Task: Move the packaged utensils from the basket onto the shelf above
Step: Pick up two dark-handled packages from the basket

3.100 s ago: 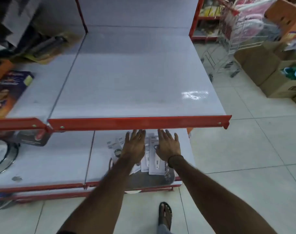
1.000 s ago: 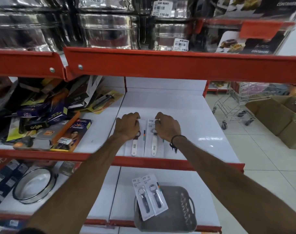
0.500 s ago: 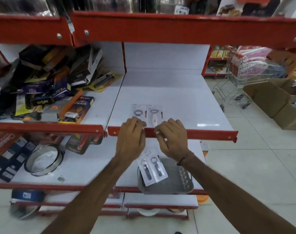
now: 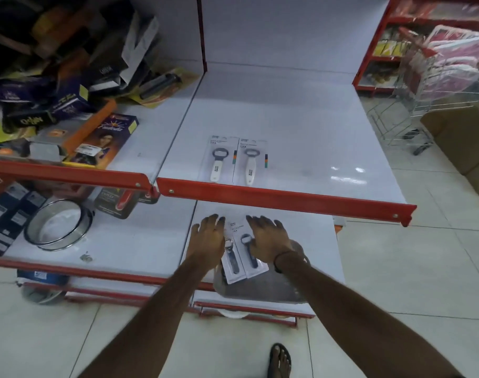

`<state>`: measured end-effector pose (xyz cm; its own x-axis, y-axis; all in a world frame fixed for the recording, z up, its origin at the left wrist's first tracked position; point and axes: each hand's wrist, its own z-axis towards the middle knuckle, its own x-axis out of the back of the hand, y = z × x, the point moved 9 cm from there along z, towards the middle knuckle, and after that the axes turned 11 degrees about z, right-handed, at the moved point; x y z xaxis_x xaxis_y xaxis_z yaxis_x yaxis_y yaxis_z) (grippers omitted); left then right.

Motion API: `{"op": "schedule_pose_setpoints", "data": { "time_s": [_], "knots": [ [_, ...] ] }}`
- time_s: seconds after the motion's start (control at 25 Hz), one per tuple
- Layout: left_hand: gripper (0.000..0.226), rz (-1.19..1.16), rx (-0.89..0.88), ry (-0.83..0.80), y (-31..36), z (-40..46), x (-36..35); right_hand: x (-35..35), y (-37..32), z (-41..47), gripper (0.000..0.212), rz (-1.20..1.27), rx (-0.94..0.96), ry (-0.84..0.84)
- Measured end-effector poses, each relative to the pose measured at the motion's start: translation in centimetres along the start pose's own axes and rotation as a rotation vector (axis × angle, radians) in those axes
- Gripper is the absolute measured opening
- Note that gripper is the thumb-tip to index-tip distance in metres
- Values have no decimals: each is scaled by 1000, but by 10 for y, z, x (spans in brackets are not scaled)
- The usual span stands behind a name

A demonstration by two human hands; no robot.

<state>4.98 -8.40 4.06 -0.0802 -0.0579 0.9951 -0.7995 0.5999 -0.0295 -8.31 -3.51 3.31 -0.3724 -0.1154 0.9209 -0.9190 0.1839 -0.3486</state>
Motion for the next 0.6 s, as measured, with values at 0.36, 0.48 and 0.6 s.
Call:
{"op": "schedule_pose_setpoints", "data": {
  "time_s": [0.36,0.48,0.6],
  "knots": [
    [31,83,67,0,1,41,-12,0,-16,48,44,23,191,55],
    [22,-147,91,61,9,33,7,23,-12,28,36,105,210,148],
    [15,-305,60,81,24,8,22,34,-3,-6,38,127,151,160]
  ]
}}
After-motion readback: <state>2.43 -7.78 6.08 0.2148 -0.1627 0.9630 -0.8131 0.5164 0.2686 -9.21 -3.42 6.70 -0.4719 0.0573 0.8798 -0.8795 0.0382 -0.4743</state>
